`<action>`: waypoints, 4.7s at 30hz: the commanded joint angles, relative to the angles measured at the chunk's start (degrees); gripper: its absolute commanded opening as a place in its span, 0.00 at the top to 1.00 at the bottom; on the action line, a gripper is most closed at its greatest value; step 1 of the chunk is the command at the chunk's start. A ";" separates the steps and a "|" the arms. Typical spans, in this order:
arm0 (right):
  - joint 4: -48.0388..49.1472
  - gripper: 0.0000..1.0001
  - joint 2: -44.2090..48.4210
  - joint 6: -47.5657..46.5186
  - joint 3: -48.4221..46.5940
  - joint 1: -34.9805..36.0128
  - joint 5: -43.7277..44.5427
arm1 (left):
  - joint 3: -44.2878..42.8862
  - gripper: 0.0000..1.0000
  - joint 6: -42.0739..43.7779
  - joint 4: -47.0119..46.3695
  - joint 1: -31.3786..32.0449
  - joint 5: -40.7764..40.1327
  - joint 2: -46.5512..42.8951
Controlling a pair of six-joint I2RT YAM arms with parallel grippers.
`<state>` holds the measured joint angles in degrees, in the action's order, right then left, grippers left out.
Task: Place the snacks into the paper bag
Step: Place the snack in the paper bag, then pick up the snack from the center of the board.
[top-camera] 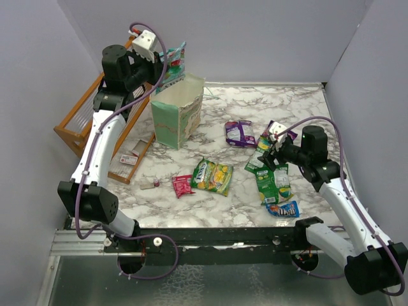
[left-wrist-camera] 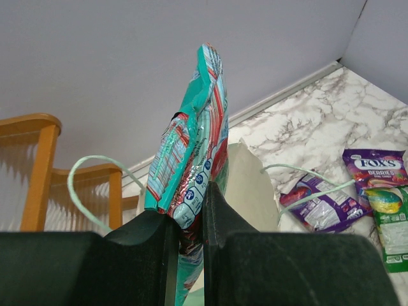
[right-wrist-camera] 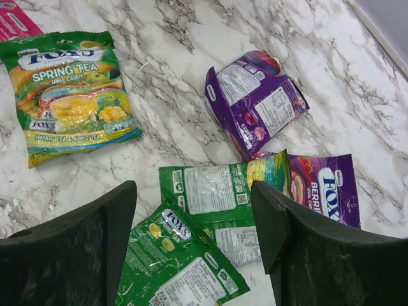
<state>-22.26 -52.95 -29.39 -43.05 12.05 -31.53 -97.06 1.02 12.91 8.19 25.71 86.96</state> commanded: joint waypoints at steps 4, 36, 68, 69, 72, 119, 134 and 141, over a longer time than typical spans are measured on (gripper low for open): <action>1.31 0.27 -0.96 -0.10 -0.54 -0.71 -2.07 | 3.34 1.00 5.68 -9.23 1.72 0.25 0.34; 0.55 0.25 -3.00 -1.28 -0.24 -1.16 -2.36 | 8.90 1.00 13.84 -1.79 2.19 3.65 9.89; 0.57 0.21 -3.74 -1.55 0.07 -1.16 -1.31 | 0.93 0.44 14.60 3.67 2.19 -1.76 6.74; 0.60 0.21 -3.72 -1.55 0.14 -1.16 -1.28 | 1.17 0.42 14.50 3.50 2.19 -2.01 5.99; 0.62 0.21 -3.73 -1.55 0.16 -1.16 -1.10 | 2.83 0.34 14.81 3.02 2.17 -2.40 3.14; 2.30 0.21 -5.12 0.48 0.77 -2.22 -0.20 | 48.02 0.19 25.53 3.94 16.88 13.35 1.94; 2.14 0.21 -6.05 0.47 0.72 -2.21 -0.13 | 50.00 0.24 24.99 -2.53 20.29 12.04 6.18; 2.24 0.21 -6.04 0.38 0.83 -2.21 0.11 | 49.98 0.38 23.85 -2.85 22.60 10.05 6.61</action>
<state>-22.20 -58.87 -29.58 -42.65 10.04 -32.38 -47.44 25.54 11.99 29.21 37.45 92.86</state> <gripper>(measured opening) 0.790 0.656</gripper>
